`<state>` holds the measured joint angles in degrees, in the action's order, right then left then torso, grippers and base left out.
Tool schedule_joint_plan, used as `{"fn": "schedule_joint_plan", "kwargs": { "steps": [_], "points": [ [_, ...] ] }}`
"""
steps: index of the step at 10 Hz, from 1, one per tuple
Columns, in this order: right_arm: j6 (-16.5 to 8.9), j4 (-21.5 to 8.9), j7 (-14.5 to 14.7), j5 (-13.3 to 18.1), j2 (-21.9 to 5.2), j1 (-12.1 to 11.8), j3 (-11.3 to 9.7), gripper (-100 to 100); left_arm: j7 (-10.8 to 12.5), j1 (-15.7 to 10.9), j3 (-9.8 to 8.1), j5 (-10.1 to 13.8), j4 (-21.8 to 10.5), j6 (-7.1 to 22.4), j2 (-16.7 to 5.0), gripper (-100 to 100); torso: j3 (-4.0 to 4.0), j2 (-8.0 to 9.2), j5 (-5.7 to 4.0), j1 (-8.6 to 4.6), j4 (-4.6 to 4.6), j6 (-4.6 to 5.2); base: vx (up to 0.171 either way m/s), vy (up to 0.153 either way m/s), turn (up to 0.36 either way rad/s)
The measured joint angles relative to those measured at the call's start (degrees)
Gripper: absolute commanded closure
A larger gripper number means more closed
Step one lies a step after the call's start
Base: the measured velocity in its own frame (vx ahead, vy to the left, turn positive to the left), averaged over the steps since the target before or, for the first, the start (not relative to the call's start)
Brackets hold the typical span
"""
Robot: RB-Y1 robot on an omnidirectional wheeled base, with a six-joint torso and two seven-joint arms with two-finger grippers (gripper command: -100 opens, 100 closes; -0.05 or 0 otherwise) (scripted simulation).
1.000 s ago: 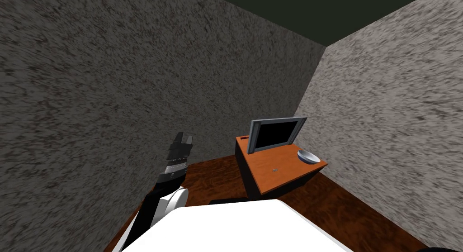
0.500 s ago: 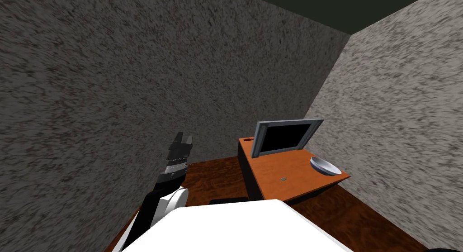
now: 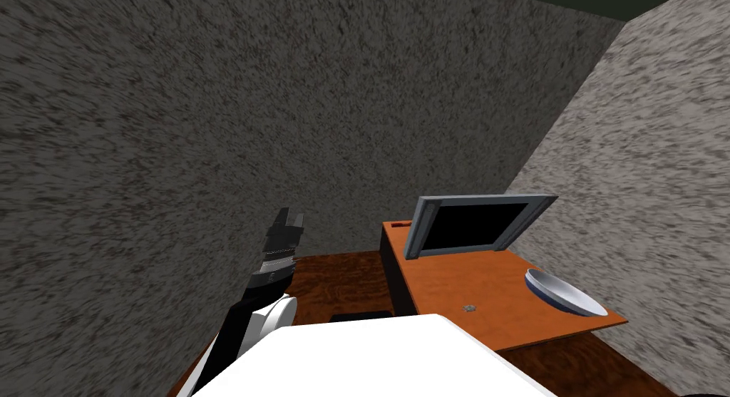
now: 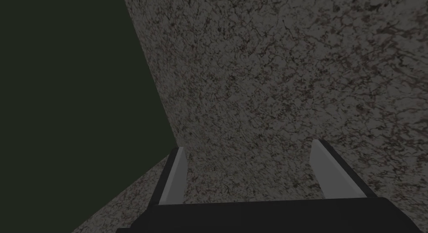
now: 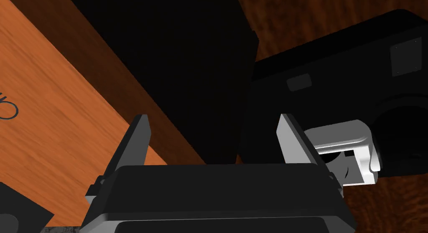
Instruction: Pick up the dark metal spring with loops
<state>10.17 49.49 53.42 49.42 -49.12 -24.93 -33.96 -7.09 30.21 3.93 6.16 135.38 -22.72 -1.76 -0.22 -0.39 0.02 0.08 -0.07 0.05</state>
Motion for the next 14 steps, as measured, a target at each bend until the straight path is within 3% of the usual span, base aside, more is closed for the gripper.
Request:
{"fn": "schedule_joint_plan", "kwargs": {
  "steps": [1,3,6,7,10,12,13,14],
  "points": [
    [0.4,-1.9,0.7,1.1,-0.7,1.3,-0.9,-100,0.0,0.0,0.00,0.0,0.0,0.0,0.0,0,0.00,-0.02,0.01,-0.03,0.01,-0.04,0.085,-0.013,0.097],
    [-0.6,-2.4,0.9,2.7,-2.4,1.4,-2.9,-100,0.0,0.0,0.00,0.0,0.0,0.0,0.0,0,0.02,0.02,0.01,-0.01,0.01,-0.02,0.095,-0.010,0.103],
    [0.8,-6.4,3.9,4.3,-2.4,2.3,-1.9,-100,0.0,0.0,0.00,0.0,0.0,0.0,0.0,0,0.12,0.20,0.02,0.02,0.05,0.00,0.072,-0.010,0.107],
    [0.6,-6.8,3.5,5.4,-4.2,3.1,-3.9,-100,0.0,0.0,0.00,0.0,0.0,0.0,0.0,0,0.01,-0.01,0.01,-0.04,0.01,-0.05,0.115,-0.044,0.078],
    [1.3,-11.1,5.8,7.9,-4.1,5.2,-4.9,-100,0.0,0.0,0.00,0.0,0.0,0.0,0.0,0,-0.06,-0.11,-0.02,-0.13,-0.02,-0.02,0.146,-0.050,0.147],
    [1.6,-12.6,6.6,10.2,-4.6,6.5,-7.4,-100,0.0,0.0,0.00,0.0,0.0,0.0,0.0,0,-0.14,-0.23,-0.04,-0.14,-0.05,0.00,0.112,-0.037,0.083],
    [1.6,-12.7,6.6,10.3,-4.6,6.6,-7.5,0,0.0,0.0,0.00,0.0,0.0,0.0,0.0,0,0.02,0.06,-0.01,-0.01,0.00,0.04,0.014,-0.005,0.000],
    [1.6,-12.7,6.6,10.3,-4.6,6.6,-7.5,-100,0.0,0.0,0.00,0.0,0.0,0.0,0.0,0,0.15,0.28,0.01,0.07,0.05,0.04,0.013,-0.047,0.048]
  ]
}}
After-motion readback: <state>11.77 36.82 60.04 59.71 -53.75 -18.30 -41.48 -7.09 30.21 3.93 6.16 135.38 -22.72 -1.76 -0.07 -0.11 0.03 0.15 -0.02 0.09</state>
